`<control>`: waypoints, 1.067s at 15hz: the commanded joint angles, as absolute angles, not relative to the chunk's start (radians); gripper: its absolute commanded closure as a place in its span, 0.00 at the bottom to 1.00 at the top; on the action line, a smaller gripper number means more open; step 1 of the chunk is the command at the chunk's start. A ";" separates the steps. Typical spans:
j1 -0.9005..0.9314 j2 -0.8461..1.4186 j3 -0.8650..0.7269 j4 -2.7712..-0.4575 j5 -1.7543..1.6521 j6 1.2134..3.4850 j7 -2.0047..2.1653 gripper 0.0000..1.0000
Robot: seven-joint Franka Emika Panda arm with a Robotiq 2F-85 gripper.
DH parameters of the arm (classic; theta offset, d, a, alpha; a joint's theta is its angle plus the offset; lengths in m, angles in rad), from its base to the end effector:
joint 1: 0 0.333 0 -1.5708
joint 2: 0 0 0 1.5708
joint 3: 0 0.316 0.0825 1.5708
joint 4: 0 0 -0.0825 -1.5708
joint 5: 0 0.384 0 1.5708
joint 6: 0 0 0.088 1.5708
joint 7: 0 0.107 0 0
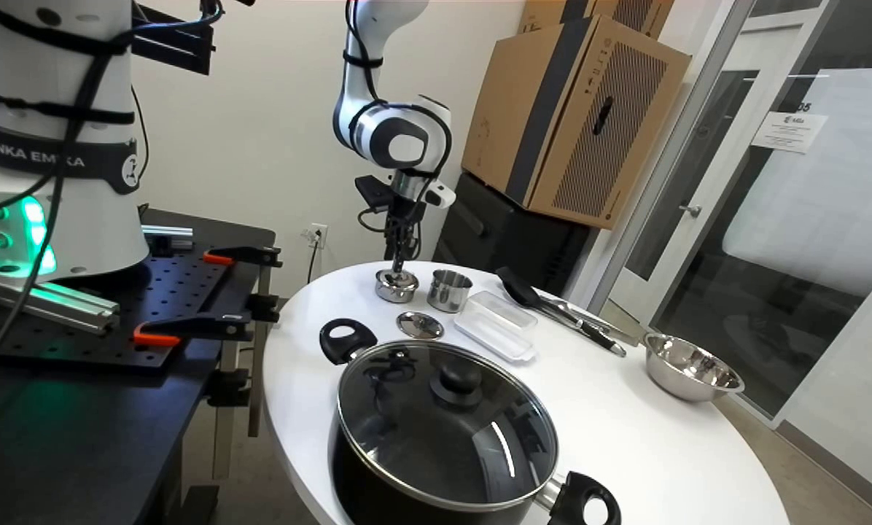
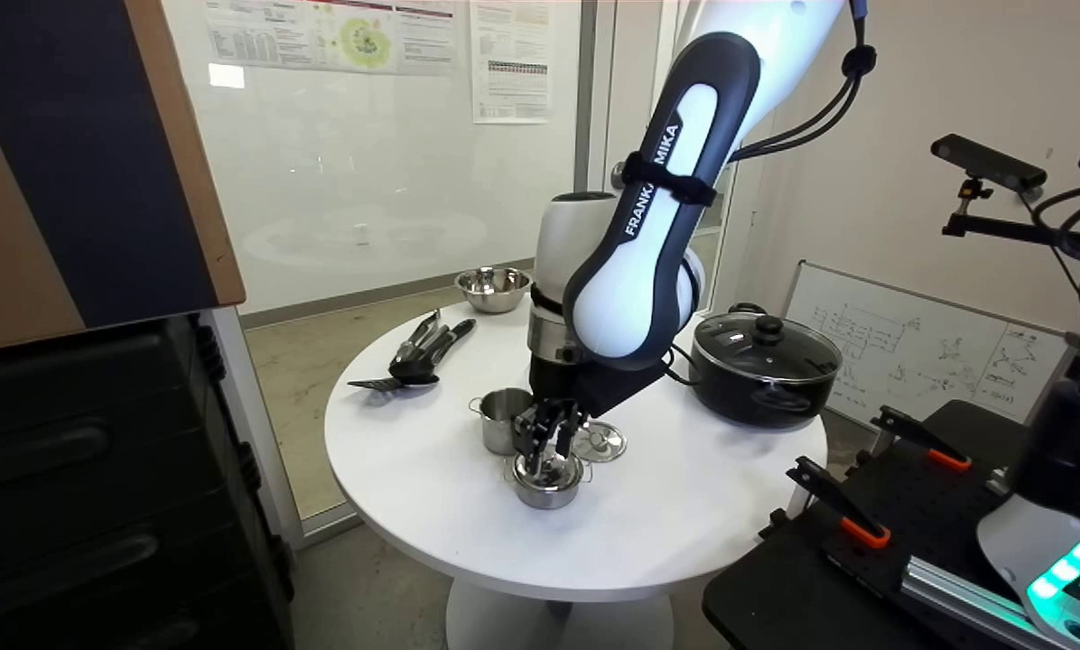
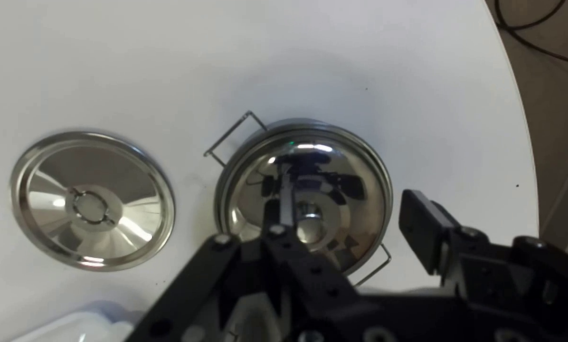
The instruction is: Take the lid off the pot on the table
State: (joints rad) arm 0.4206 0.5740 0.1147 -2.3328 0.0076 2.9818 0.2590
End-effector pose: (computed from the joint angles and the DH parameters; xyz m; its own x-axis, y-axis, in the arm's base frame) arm 0.4338 0.2627 0.1011 0.9683 0.2429 0.0583 0.2471 -0.9655 -0.0816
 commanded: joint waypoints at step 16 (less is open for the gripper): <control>0.475 0.651 0.036 -2.237 0.004 2.947 0.282 0.85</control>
State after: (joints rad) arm 0.4465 0.6226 0.0580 -2.2729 0.0073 2.9740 0.2622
